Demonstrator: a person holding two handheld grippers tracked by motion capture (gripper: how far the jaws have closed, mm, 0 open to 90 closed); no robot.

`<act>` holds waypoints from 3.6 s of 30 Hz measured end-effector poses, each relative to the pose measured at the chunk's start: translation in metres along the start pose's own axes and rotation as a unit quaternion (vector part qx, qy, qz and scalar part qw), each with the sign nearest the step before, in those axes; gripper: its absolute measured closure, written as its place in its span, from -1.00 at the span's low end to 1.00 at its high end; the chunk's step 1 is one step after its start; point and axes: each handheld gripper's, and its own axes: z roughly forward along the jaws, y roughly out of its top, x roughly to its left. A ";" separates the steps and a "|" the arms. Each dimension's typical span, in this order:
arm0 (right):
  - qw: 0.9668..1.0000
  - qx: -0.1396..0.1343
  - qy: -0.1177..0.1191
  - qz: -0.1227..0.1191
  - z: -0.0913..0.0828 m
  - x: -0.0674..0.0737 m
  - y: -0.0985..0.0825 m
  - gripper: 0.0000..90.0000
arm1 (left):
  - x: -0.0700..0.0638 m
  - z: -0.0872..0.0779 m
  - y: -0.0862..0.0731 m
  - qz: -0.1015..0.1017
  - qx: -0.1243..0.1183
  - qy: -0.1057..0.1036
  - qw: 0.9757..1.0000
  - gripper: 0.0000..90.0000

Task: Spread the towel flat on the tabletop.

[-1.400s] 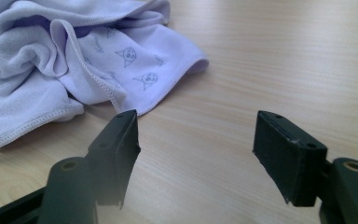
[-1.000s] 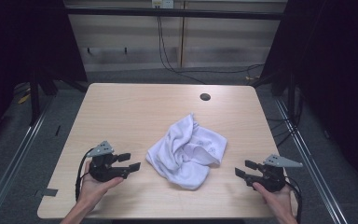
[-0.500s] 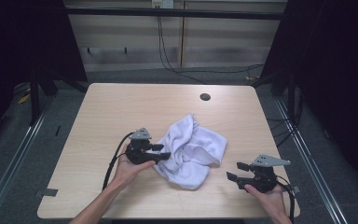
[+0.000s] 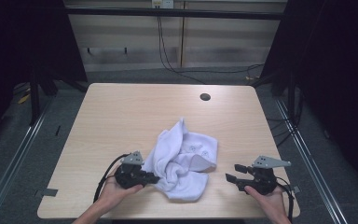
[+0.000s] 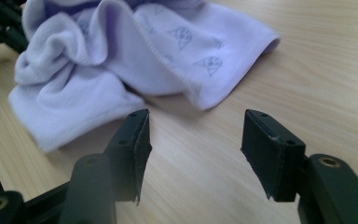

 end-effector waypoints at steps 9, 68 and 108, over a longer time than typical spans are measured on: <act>0.998 0.004 0.033 -0.046 0.027 0.025 0.032 0.28 | -0.008 -0.042 -0.011 -0.015 -0.062 -0.005 0.998 0.19; 0.996 -0.079 -0.023 0.028 0.017 -0.039 0.141 0.80 | 0.060 -0.104 0.091 -0.043 -0.239 0.116 0.963 0.88; 0.995 0.065 -0.073 0.016 0.032 -0.081 0.034 0.60 | 0.018 -0.046 0.023 -0.025 -0.117 0.024 0.992 0.15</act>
